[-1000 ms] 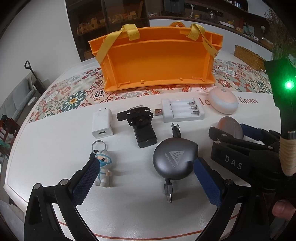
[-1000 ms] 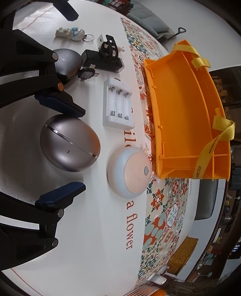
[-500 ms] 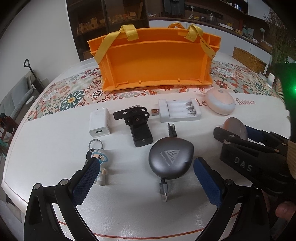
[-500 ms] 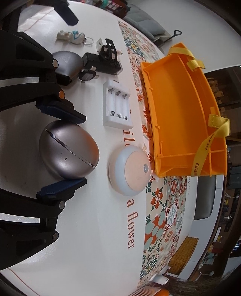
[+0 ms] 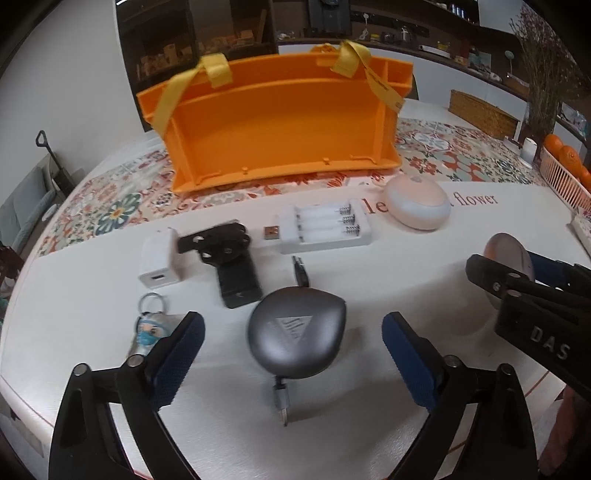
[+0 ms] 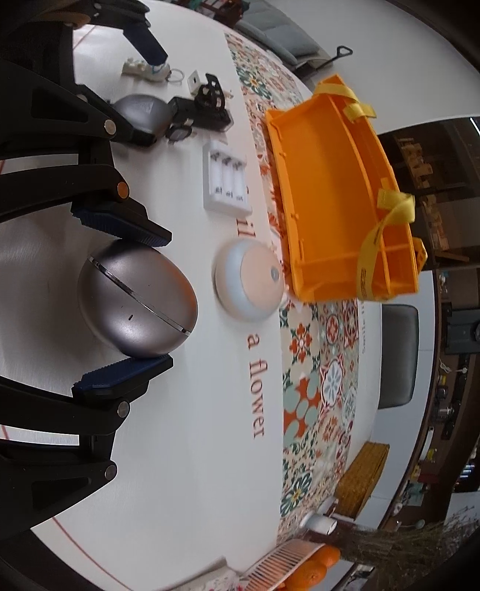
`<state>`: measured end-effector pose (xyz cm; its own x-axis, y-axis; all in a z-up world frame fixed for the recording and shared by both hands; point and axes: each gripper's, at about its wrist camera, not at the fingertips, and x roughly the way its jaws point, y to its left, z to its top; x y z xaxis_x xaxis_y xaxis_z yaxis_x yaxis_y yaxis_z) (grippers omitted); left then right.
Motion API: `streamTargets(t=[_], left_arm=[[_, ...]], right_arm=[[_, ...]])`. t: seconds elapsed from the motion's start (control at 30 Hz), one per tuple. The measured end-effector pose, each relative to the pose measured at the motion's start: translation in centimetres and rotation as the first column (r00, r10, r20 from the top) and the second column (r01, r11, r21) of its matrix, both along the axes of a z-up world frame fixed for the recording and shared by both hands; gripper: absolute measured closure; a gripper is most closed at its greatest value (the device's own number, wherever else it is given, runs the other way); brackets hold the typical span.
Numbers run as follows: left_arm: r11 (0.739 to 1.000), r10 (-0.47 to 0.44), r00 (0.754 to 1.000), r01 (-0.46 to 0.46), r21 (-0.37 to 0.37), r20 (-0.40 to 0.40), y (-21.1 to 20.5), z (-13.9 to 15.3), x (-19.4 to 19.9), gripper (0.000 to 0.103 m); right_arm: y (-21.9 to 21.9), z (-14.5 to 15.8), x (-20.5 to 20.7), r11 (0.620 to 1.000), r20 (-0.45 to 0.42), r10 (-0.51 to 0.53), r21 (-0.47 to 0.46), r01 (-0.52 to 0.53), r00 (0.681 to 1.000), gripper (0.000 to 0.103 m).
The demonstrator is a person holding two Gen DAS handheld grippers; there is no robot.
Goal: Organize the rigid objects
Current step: 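Close the left tool on the dark grey round tape measure, then lift the tape measure with the left tool while the right tool carries the egg over the crate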
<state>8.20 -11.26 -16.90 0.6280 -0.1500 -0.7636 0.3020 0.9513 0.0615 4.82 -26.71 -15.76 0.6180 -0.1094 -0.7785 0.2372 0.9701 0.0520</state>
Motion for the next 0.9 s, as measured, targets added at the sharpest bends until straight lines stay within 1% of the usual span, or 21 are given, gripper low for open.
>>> streamTargets(t=[0.07,0.13,0.33,0.37,0.47,0.5,0.77,0.9], left_arm=[[1.000,0.005,1.000,-0.005,-0.008,-0.018,-0.2,-0.4,0.2,0.010],[1.000,0.007,1.000,-0.008,-0.020,-0.031,-0.2,-0.8,0.3,0.016],[0.999,0.008,0.998,-0.010,-0.032,-0.069,-0.4,-1.7,0.9,0.028],[0.999,0.008,0.998,-0.012,-0.045,-0.067,-0.3,-1.7,1.0,0.029],[0.998,0.015,0.998,-0.019,-0.054,-0.064,-0.2,-1.7,1.1,0.035],[0.998,0.017,0.998,-0.020,-0.056,-0.059,-0.1,-1.7,1.1,0.043],[0.996,0.014,0.996,-0.022,-0.084,-0.087,0.7,-1.2,1.3,0.043],[0.995,0.021,0.997,-0.028,-0.091,-0.081,1.3,-0.2,1.2,0.044]], right_arm=[[-0.4,-0.2,-0.2,1.000,-0.006,-0.011,0.006,0.011,1.000,0.043],[-0.6,-0.4,-0.3,1.000,-0.012,-0.012,0.008,0.012,1.000,0.043],[-0.7,-0.7,-0.5,1.000,-0.019,-0.013,0.011,0.013,1.000,0.043],[-0.7,-0.8,-0.4,1.000,-0.020,-0.014,0.012,0.014,1.000,0.043],[-0.5,-0.9,-0.3,1.000,-0.021,-0.012,0.018,0.013,1.000,0.043],[-0.3,-1.0,-0.3,1.000,-0.022,-0.009,0.019,0.010,1.000,0.043],[0.7,-1.0,0.1,1.000,-0.038,0.009,0.024,-0.008,0.999,0.043],[0.9,-0.5,0.3,1.000,-0.040,0.004,0.029,-0.003,0.999,0.043]])
